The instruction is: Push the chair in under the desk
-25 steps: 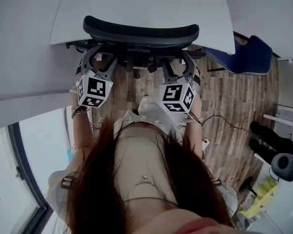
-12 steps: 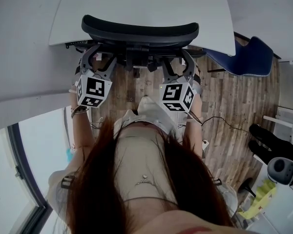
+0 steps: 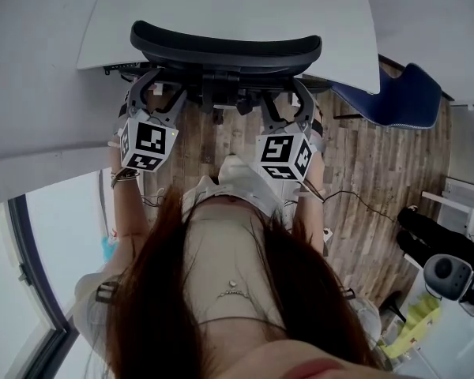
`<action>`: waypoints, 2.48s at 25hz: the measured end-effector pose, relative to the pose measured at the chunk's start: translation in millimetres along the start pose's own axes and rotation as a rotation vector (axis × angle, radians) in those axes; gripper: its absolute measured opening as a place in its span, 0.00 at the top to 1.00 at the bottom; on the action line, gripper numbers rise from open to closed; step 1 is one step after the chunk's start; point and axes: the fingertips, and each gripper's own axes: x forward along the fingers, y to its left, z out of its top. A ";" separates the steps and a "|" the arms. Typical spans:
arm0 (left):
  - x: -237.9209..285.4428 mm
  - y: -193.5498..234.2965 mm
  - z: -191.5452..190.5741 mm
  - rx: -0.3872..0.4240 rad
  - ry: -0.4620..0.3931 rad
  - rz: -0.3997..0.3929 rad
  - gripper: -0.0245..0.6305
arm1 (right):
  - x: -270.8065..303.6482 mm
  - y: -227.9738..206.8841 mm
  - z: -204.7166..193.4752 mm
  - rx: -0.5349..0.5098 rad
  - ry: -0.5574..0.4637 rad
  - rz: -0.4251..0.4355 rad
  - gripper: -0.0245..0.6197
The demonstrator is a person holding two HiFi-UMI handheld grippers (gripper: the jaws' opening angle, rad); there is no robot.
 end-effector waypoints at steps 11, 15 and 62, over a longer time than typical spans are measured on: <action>21.4 18.3 3.4 0.001 0.005 0.009 0.59 | 25.0 -11.1 7.1 -0.003 0.003 -0.006 0.54; 24.1 18.5 2.9 0.003 0.006 0.009 0.59 | 26.0 -10.4 6.2 -0.003 0.002 -0.007 0.54; -18.3 21.3 13.8 -0.104 -0.107 0.054 0.66 | -14.5 2.6 10.5 0.043 -0.018 -0.031 0.55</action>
